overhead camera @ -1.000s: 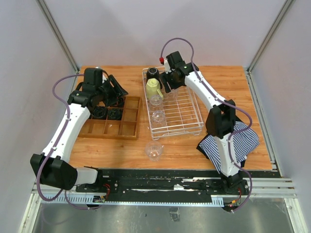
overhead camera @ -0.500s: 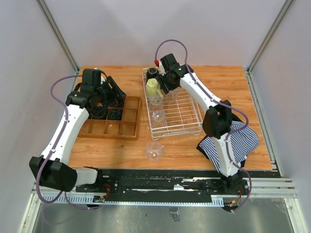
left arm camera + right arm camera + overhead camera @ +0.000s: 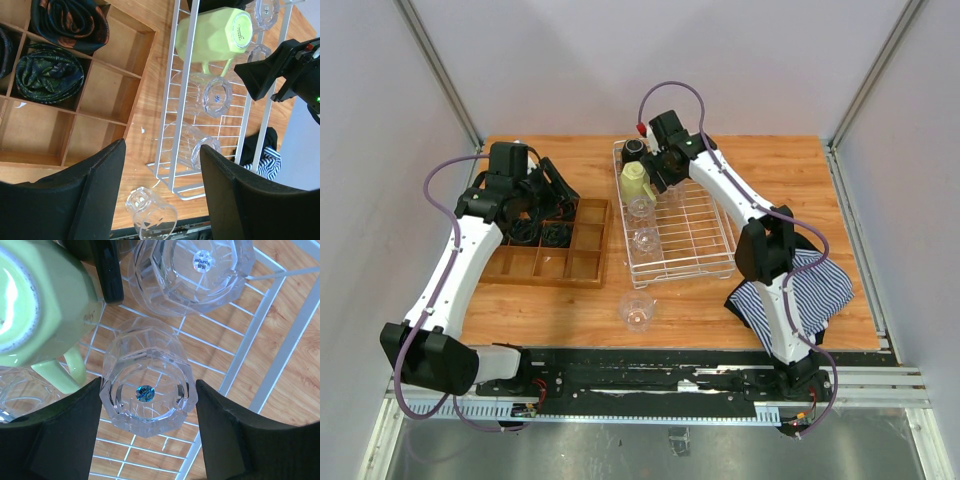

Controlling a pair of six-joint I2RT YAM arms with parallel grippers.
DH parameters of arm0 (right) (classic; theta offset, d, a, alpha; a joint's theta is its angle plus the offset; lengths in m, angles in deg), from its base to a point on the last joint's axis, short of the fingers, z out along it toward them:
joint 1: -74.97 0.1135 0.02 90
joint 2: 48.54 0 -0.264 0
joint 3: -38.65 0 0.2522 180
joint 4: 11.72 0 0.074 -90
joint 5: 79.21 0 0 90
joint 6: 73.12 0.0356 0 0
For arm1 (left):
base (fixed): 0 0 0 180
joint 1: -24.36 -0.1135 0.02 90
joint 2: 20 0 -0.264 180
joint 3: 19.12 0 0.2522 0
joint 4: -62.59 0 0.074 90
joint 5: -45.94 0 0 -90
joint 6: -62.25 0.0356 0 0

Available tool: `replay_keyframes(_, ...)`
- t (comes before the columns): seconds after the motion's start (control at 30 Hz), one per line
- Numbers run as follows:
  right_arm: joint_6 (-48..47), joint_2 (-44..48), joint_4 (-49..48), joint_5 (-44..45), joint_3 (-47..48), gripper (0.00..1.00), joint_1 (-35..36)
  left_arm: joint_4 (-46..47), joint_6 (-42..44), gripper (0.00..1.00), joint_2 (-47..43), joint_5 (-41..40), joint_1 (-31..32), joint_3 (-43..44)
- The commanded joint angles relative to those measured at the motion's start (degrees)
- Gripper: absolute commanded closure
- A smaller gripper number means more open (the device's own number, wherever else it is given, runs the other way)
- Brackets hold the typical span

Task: Load the cups into the dish rack

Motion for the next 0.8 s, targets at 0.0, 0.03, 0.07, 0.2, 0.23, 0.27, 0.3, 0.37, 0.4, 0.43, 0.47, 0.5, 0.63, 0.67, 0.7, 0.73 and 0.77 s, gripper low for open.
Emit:
replay_keyframes(0.0, 0.5, -1.4, -0.4, -1.2, 2.3, 0.34, 0.8, -0.1, 0.8, 0.35, -1.8, -0.6, -0.6, 1.5)
replay_keyframes(0.03, 0.5, -1.5, -0.4, -1.7, 2.4, 0.34, 0.8, -0.1, 0.9, 0.35, -1.8, -0.7, -0.6, 1.5)
replay_keyframes(0.07, 0.8, -1.5, -0.4, -2.4, 2.5, 0.32, 0.7, -0.1, 0.9, 0.35, -1.8, -0.7, -0.6, 1.5)
replay_keyframes(0.2, 1.4, -1.6, -1.0, -4.2, 2.8, 0.19, 0.5, -0.1, 0.8, 0.35, -1.7, -0.7, -0.6, 1.4)
replay_keyframes(0.23, 1.4, -1.4, -1.1, -4.3, 2.8, 0.13, 0.4, 0.0, 0.7, 0.35, -1.7, -0.7, -0.6, 1.5)
replay_keyframes(0.27, 1.4, -1.3, -1.1, -4.1, 2.9, 0.08, 0.4, 0.0, 0.8, 0.35, -1.7, -0.8, -0.6, 1.4)
replay_keyframes(0.3, 1.4, -1.2, -1.1, -4.1, 2.9, 0.06, 0.2, 0.0, 0.8, 0.35, -1.8, -0.8, -0.6, 1.4)
replay_keyframes(0.37, 1.7, -0.7, -1.1, -4.0, 2.8, 0.05, -0.1, 0.0, 0.8, 0.35, -1.8, -0.8, -0.6, 1.4)
replay_keyframes(0.4, 1.9, -0.4, -1.1, -3.7, 2.8, 0.05, -0.3, 0.1, 0.8, 0.35, -1.8, -0.8, -0.6, 1.3)
replay_keyframes(0.43, 1.9, 0.1, -1.1, -3.6, 2.6, 0.04, -0.4, 0.2, 0.8, 0.35, -1.8, -0.8, -0.6, 1.2)
replay_keyframes(0.47, 1.9, 0.7, -1.6, -3.5, 2.2, 0.04, -0.5, 0.4, 0.8, 0.35, -1.8, -0.7, -0.6, 1.1)
replay_keyframes(0.5, 1.9, 1.4, -1.8, -3.3, 1.7, 0.04, -0.6, 0.6, 0.7, 0.35, -1.8, -0.5, -0.6, 0.9)
replay_keyframes(0.63, 1.9, 5.7, -5.1, -2.8, -2.2, 0.04, -1.1, 1.2, 1.8, 0.35, -1.8, 0.6, -0.6, 0.1)
replay_keyframes(0.67, 1.9, 6.9, -5.8, -2.6, -3.2, 0.03, -1.2, 1.0, 2.5, 0.35, -1.9, 0.9, -0.6, -0.2)
replay_keyframes(0.7, 1.8, 8.1, -6.4, -2.3, -4.4, 0.03, -1.3, 0.7, 3.2, 0.36, -2.1, 1.2, -0.6, -0.6)
replay_keyframes(0.73, 1.7, 9.1, -6.8, -2.0, -4.9, 0.03, -1.4, 0.5, 4.1, 0.36, -2.4, 1.6, -0.5, -1.4)
replay_keyframes(0.77, 1.6, 9.9, -6.8, -1.6, -5.2, 0.03, -1.6, 0.3, 4.7, 0.37, -3.0, 2.2, -0.5, -2.5)
